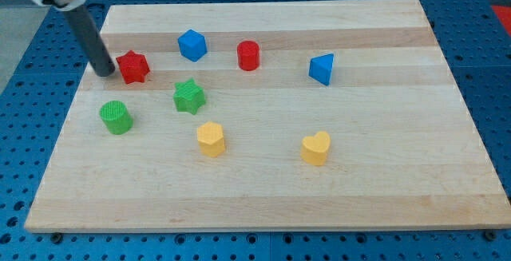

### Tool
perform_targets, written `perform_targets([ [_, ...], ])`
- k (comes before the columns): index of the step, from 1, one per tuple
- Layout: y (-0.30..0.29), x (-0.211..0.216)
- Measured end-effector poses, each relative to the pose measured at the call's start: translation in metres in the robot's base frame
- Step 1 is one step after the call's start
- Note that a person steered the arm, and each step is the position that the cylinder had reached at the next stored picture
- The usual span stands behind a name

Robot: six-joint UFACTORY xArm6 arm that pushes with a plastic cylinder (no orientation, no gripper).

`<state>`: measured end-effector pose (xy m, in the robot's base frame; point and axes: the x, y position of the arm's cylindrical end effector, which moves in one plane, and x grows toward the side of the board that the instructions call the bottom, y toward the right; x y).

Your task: Push the red star towards the blue triangle

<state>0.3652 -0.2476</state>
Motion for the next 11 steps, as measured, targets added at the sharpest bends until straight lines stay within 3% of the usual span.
perform_targets([
  [5,0.178,-0.004],
  [6,0.198,-0.009],
  [8,0.175,-0.024],
  [10,0.259,-0.025],
  [11,0.269,-0.031],
])
